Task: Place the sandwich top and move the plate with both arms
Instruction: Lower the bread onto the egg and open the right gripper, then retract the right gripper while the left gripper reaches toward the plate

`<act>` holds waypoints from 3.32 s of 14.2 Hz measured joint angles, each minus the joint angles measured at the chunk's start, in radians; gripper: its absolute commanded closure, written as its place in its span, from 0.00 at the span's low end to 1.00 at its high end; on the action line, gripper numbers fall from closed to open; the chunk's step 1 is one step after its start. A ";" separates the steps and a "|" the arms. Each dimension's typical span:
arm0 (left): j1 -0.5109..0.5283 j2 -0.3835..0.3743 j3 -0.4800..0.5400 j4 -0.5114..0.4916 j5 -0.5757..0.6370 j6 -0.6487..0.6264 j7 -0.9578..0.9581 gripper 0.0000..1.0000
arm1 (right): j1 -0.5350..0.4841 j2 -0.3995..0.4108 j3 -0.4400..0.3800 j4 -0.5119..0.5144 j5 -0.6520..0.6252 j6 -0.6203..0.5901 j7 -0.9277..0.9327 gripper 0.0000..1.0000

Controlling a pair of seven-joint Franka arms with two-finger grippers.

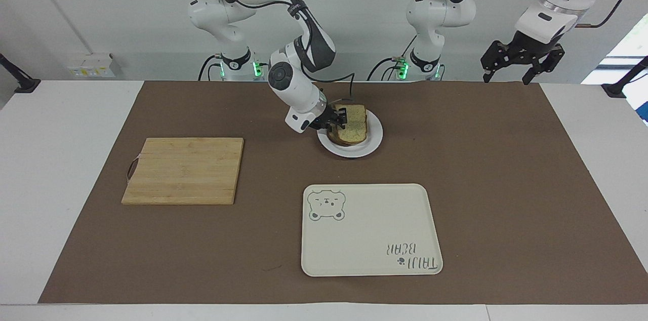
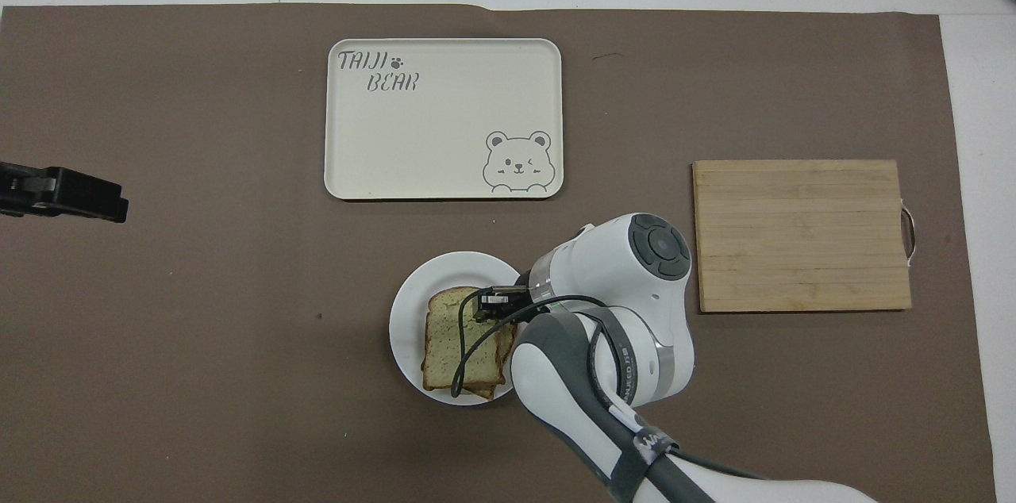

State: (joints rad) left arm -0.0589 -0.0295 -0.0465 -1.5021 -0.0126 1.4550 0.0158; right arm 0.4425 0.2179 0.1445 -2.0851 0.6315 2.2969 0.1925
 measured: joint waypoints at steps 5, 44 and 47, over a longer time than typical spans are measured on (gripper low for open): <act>0.000 0.000 0.000 0.000 0.000 0.000 0.000 0.00 | -0.093 -0.040 -0.021 0.023 -0.175 0.003 0.000 0.00; 0.103 -0.017 0.003 -0.240 -0.591 0.076 0.266 0.00 | -0.437 -0.390 -0.147 0.397 -0.579 -0.735 0.006 0.00; 0.108 -0.017 0.004 -0.282 -0.634 0.090 0.328 0.00 | -0.485 -0.400 -0.174 0.398 -0.584 -0.775 0.001 0.00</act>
State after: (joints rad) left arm 0.0488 -0.0462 -0.0425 -1.7843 -0.6463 1.5452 0.3440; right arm -0.0425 -0.1826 -0.0294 -1.6875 0.0473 1.5220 0.1936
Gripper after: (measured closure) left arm 0.000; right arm 0.000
